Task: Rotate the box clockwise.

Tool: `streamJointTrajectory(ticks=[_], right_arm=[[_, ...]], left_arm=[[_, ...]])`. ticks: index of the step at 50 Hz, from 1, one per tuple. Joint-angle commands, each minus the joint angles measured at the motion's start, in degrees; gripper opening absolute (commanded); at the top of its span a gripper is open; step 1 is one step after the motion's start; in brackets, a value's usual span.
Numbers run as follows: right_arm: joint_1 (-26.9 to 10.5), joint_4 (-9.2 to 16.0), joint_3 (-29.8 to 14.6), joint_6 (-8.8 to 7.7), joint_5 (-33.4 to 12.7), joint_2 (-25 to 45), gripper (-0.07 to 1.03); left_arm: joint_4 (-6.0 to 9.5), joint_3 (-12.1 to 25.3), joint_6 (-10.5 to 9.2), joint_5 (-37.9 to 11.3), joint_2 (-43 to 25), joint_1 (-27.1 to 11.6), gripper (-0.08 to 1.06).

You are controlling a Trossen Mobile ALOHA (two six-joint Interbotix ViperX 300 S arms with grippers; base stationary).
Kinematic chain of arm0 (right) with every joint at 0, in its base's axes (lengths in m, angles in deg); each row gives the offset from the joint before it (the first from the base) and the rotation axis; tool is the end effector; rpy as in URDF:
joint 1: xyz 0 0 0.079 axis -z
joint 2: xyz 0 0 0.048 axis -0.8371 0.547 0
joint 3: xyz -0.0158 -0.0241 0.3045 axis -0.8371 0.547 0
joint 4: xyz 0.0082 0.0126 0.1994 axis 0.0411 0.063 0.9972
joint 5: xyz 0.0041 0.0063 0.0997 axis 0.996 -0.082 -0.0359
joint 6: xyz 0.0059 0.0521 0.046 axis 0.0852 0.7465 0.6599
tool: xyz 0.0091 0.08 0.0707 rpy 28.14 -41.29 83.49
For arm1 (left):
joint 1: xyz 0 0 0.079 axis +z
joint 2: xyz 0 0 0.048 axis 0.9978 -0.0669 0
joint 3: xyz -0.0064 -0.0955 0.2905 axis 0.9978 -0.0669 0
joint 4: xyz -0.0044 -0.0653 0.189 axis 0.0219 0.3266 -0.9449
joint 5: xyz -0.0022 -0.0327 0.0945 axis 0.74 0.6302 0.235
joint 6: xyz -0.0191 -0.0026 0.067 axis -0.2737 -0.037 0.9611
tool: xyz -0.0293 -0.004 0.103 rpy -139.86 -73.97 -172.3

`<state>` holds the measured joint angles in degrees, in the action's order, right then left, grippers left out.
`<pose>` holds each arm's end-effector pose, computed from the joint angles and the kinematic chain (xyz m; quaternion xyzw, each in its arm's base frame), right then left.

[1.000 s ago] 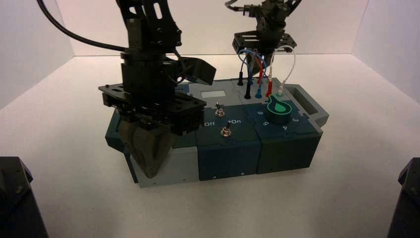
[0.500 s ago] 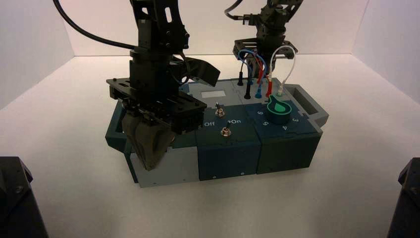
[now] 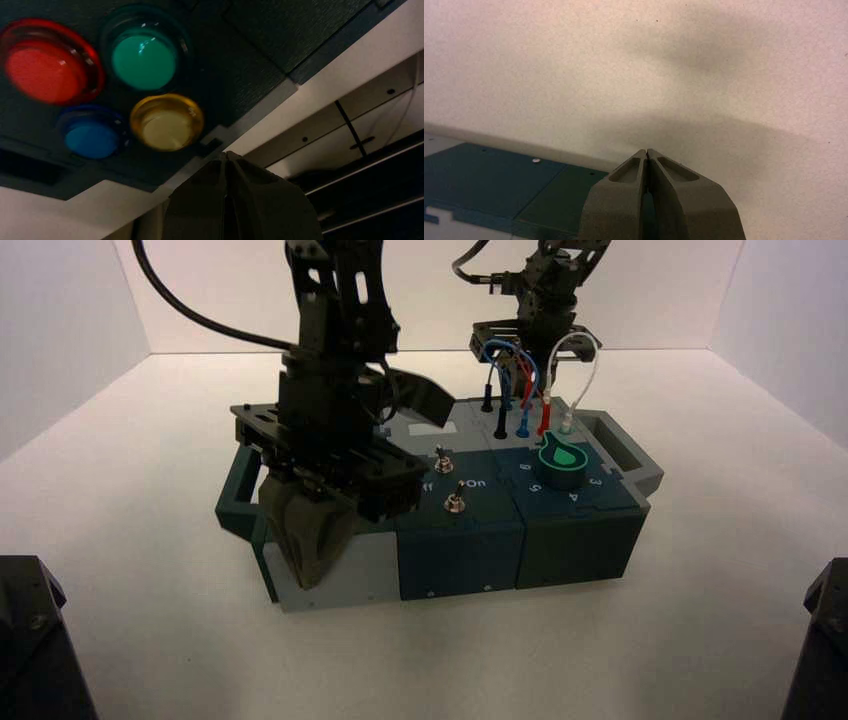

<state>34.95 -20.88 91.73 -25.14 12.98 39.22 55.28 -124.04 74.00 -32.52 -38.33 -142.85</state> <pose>0.3861 0.1687 -0.0038 -0.0514 0.6239 0.1390 0.7674 0.1076 -0.2065 0.0067 0.2758 0.7650 -0.2293 0.5349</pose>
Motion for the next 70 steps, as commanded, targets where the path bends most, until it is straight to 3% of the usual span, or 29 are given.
streamJointTrajectory(ticks=[1, 9, 26, 41, 70], right_arm=[[-0.53, 0.7, 0.53, -0.09, -0.88, -1.93, -0.02], [-0.53, 1.05, 1.85, -0.09, -1.14, -2.46, -0.02], [-0.53, 2.9, 3.87, -0.09, -3.96, -4.04, -0.02], [-1.85, 4.31, 5.62, -0.09, -6.06, -5.45, -0.02], [-4.66, 7.29, 9.58, 0.09, -10.46, -7.38, -0.02]], left_arm=[[-2.02, 1.85, -0.09, 1.85, 0.0, 1.58, -0.03], [-2.37, 2.37, -0.18, 2.02, 0.0, 2.46, -0.03], [-6.42, 2.72, -0.18, 2.02, 0.79, 7.29, -0.03], [-8.61, 4.31, 0.7, 2.11, 0.97, 11.87, -0.03], [-9.4, 8.17, 4.22, 2.29, 0.79, 16.61, -0.03]])
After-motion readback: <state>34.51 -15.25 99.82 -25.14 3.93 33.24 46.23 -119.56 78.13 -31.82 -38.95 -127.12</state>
